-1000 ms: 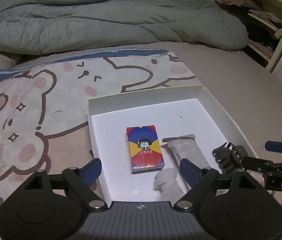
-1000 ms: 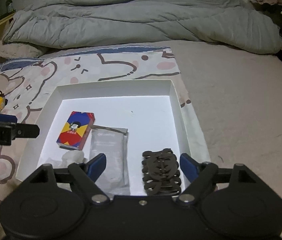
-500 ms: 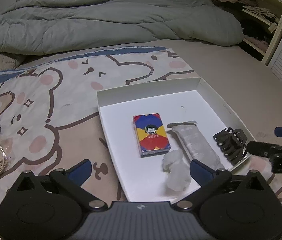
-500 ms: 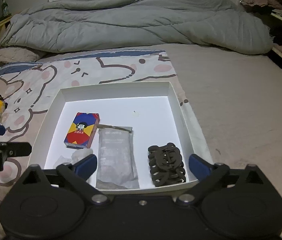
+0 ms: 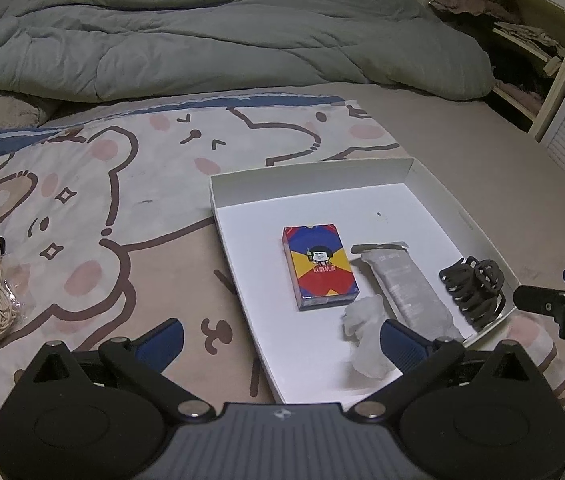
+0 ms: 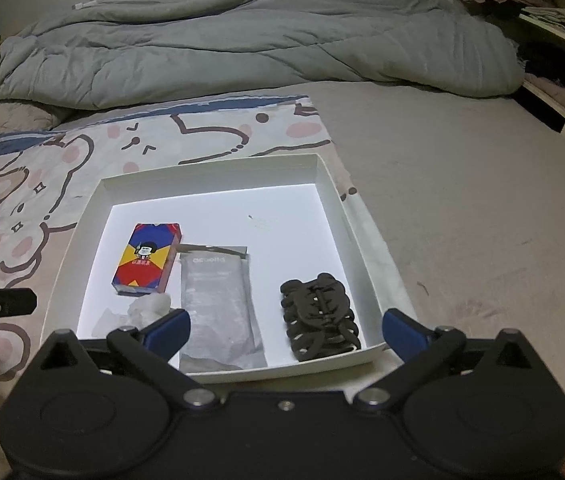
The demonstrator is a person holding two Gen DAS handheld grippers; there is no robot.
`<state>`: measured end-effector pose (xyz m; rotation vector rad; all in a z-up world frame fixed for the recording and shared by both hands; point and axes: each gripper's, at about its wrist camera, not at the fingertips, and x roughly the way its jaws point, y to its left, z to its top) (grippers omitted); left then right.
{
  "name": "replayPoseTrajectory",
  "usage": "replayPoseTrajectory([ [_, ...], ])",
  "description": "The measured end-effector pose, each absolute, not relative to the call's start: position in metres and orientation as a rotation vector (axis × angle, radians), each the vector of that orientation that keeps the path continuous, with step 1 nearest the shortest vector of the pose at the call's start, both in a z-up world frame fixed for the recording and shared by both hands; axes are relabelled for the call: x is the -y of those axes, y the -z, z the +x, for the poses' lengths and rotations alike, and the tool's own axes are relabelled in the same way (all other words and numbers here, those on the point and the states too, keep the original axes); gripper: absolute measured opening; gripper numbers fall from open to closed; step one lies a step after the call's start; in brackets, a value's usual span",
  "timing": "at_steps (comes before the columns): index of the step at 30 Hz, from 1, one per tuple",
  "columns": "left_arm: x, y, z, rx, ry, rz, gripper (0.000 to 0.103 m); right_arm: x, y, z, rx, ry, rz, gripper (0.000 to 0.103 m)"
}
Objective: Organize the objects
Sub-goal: 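Withdraw both open tools up and away from the white box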
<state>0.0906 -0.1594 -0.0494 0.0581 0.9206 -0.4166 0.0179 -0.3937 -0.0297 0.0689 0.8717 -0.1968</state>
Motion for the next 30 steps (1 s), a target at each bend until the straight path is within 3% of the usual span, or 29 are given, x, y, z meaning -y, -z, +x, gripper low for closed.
replayPoseTrajectory([
  [14,0.146,0.047,0.093,-0.916,0.402,0.044,0.103,0.387,0.029,0.024,-0.876,0.203,0.044,0.103],
  [30,0.065,0.035,0.112,-0.885,0.257,-0.004,0.103,0.309,0.023,0.085,-0.845,0.051,0.010,0.103],
])
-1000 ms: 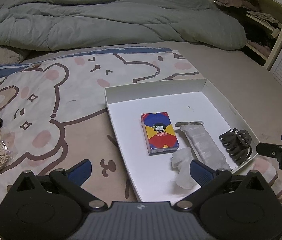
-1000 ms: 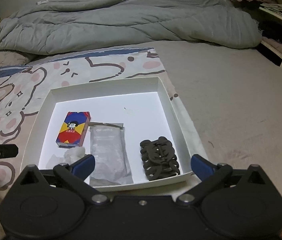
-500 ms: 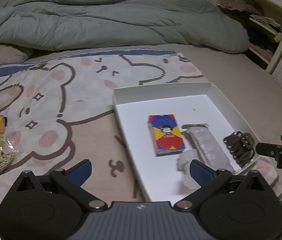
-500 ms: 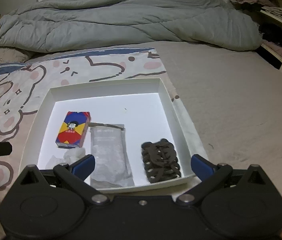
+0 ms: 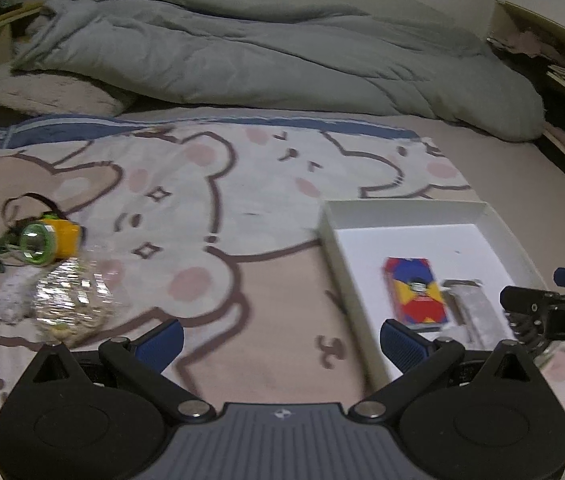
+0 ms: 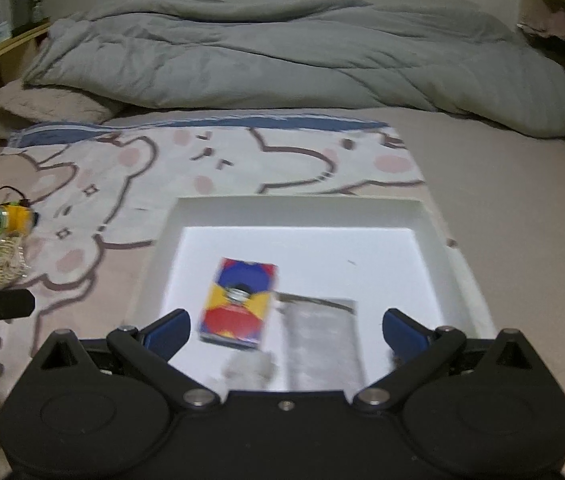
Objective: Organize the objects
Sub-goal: 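Withdraw both open tools up and away from the white box, then move both tools toward the headlamp, white bundle and bead bag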
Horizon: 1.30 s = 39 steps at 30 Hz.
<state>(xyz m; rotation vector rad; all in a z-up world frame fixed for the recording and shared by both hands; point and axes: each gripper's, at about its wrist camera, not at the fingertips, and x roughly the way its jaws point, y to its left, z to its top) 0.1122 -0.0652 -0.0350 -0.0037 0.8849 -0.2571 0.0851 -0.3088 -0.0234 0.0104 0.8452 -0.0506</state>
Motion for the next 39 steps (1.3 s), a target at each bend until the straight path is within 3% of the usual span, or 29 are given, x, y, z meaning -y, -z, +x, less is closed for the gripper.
replayPoseTrajectory([
  [39,-0.136,0.027,0.148,-0.802,-0.078,-0.090,0.103,0.100,0.032,0.167,-0.739,-0.276,-0.047,0.103],
])
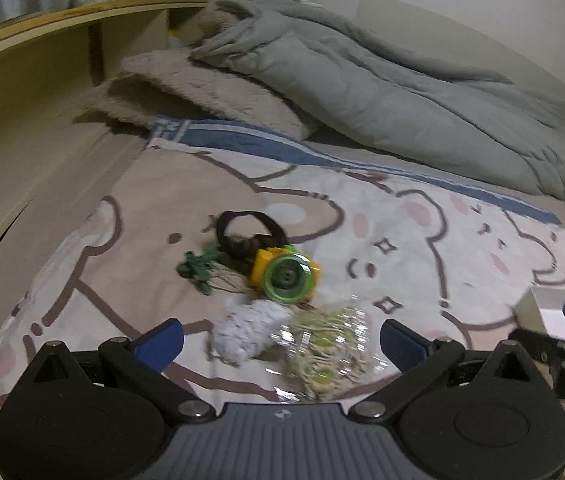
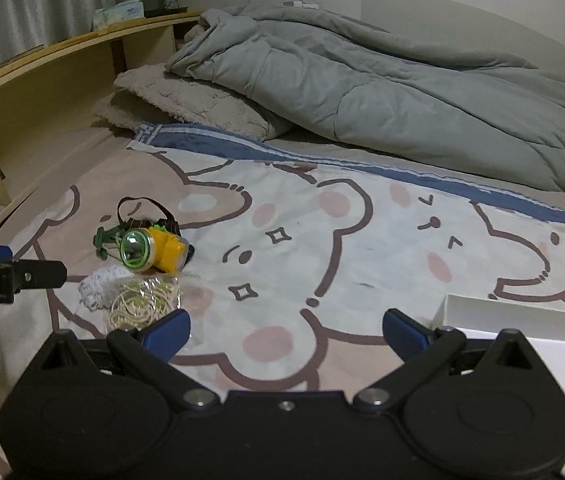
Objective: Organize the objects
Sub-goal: 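Move both tools toward the headlamp, white bundle and bead bag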
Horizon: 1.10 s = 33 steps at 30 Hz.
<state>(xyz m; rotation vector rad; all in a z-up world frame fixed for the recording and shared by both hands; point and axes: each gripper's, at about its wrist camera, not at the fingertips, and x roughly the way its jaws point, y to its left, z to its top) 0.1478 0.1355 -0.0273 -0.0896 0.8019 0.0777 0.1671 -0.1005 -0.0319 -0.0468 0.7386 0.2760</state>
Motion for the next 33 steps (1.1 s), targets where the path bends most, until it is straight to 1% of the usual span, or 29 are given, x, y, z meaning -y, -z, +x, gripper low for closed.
replayPoseTrajectory([
  [8,-0.162,0.044,0.169,-0.863,-0.145,-0.165,0.103,0.068,0.059,0.175,-0.732,-0.360,-0.013,0.103],
  [13,-0.172,0.053,0.186,-0.900,-0.177,-0.221,0.103,0.038,0.082,0.183,-0.740,-0.399,-0.060,0.103],
  [24,-0.175,0.087,0.211,-1.009,-0.203,-0.267,0.103,-0.020,0.117,0.207,-0.792,-0.473,-0.099,0.103],
  [33,-0.179,0.100,0.227,-1.028,-0.238,-0.376,0.103,-0.031,0.133,0.222,-0.840,-0.504,-0.088,0.103],
])
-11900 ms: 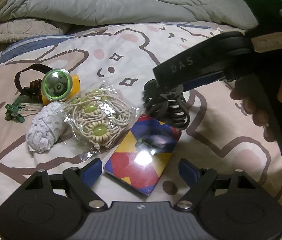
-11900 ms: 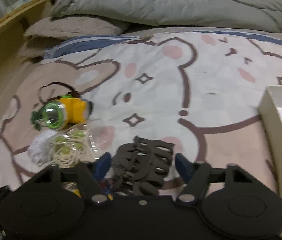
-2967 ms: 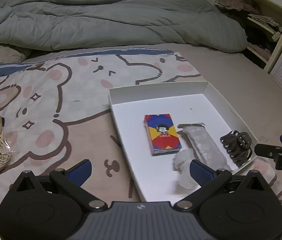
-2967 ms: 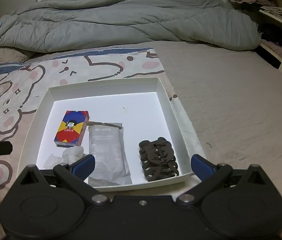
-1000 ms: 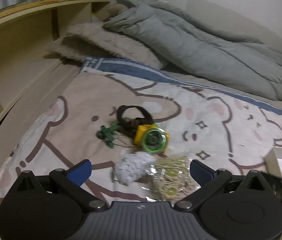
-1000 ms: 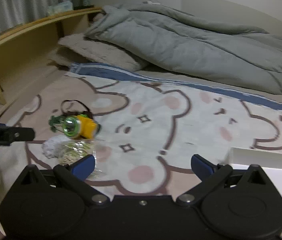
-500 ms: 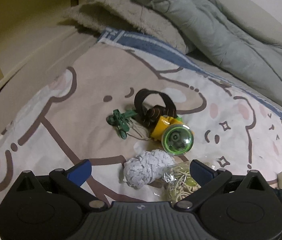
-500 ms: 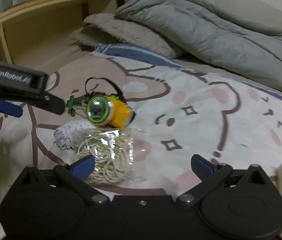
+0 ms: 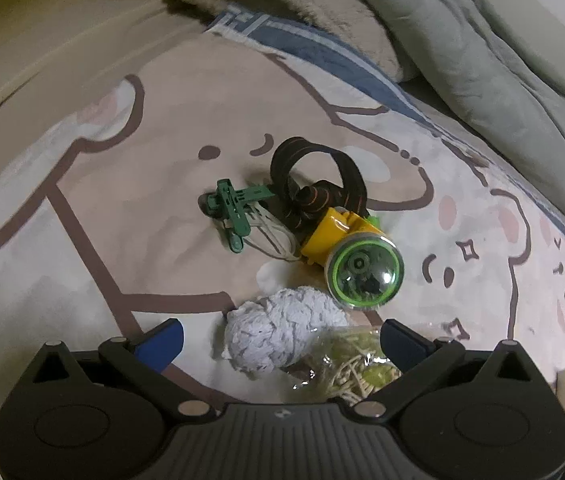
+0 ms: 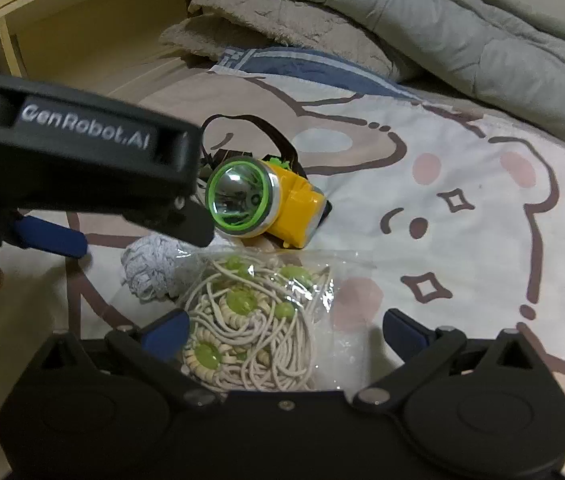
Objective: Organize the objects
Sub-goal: 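Move both tools toward the headlamp, white bundle and bead bag, then lower the right tool onto the clear bead bag and close on it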
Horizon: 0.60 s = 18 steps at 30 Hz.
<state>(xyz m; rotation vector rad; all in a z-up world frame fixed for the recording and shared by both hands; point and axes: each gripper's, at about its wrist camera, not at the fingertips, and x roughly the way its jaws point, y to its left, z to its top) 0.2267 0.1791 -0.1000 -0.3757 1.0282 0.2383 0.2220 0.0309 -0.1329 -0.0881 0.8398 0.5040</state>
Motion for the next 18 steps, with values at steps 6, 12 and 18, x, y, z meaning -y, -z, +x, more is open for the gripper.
replayPoseTrajectory([
  [6,-0.180,0.111,0.238,-1.058,-0.261,-0.451,0.103,-0.027,0.132,0.220,-0.874,-0.501,-0.009,0.103],
  [12,-0.179,0.114,0.242,-1.086,-0.261,-0.466,0.103,-0.038,0.139,0.218,-0.849,-0.501,-0.007,0.103],
  [18,-0.180,0.116,0.242,-1.093,-0.276,-0.491,0.103,-0.038,0.145,0.225,-0.864,-0.577,-0.008,0.103],
])
